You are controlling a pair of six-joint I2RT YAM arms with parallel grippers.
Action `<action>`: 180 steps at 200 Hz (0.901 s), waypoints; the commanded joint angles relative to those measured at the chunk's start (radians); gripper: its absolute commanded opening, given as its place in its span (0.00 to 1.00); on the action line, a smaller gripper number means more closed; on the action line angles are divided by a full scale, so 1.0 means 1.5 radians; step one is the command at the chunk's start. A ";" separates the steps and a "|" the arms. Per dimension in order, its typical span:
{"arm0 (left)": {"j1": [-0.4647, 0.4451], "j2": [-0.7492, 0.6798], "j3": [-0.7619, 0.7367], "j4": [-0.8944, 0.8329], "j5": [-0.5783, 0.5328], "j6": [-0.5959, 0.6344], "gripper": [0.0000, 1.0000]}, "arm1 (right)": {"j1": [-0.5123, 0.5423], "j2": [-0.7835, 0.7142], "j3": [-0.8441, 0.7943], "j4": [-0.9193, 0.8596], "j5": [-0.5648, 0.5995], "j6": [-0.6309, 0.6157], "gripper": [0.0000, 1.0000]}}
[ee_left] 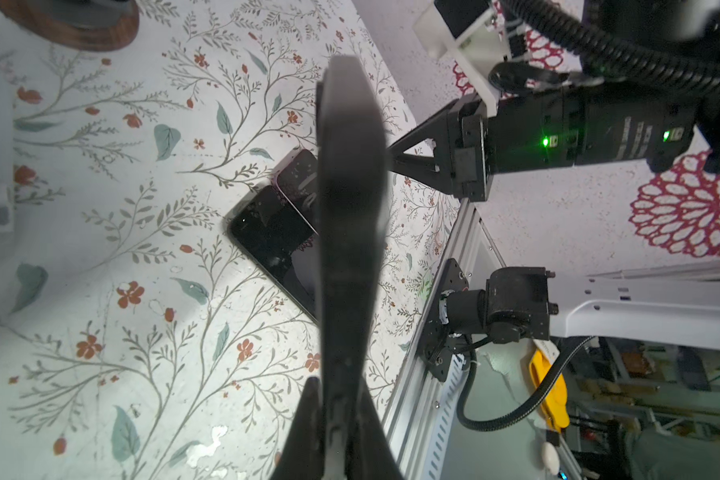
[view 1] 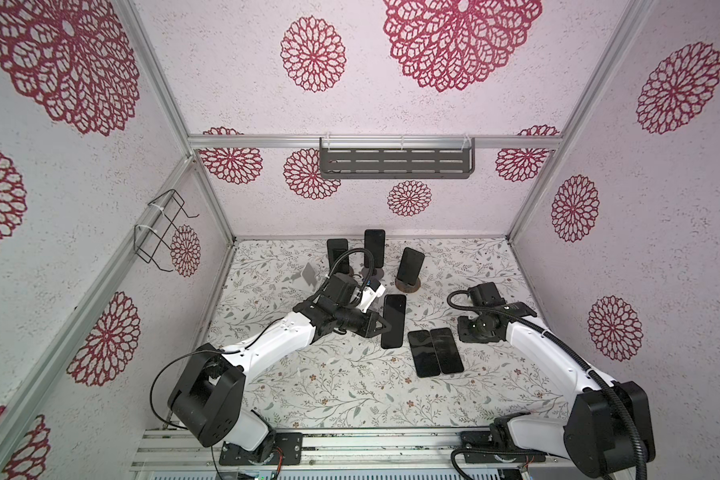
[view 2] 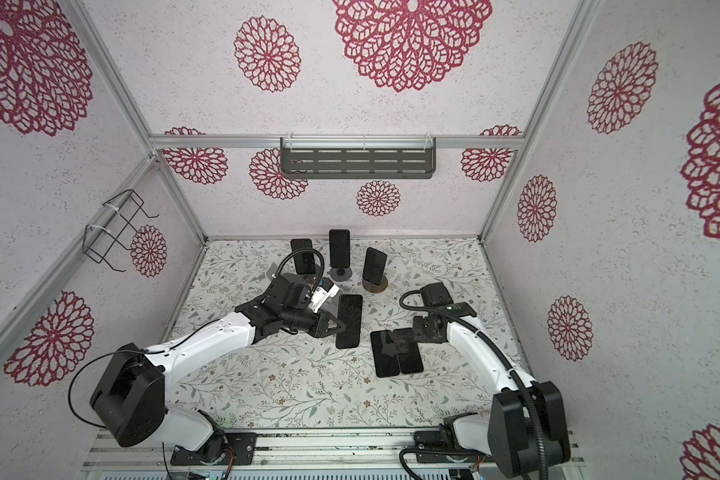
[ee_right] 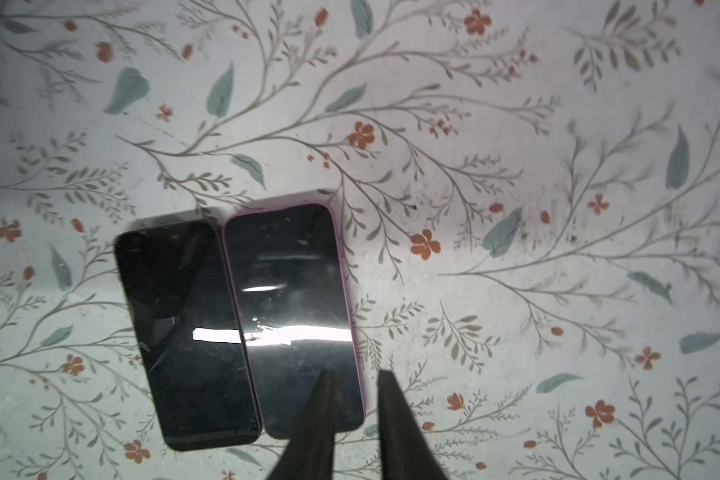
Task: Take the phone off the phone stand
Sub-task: 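Lower the black phone flat beside the other phones with the left gripper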
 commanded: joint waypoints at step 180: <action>-0.099 0.146 0.014 0.072 -0.130 -0.375 0.00 | 0.002 0.144 -0.078 0.141 0.031 0.121 0.00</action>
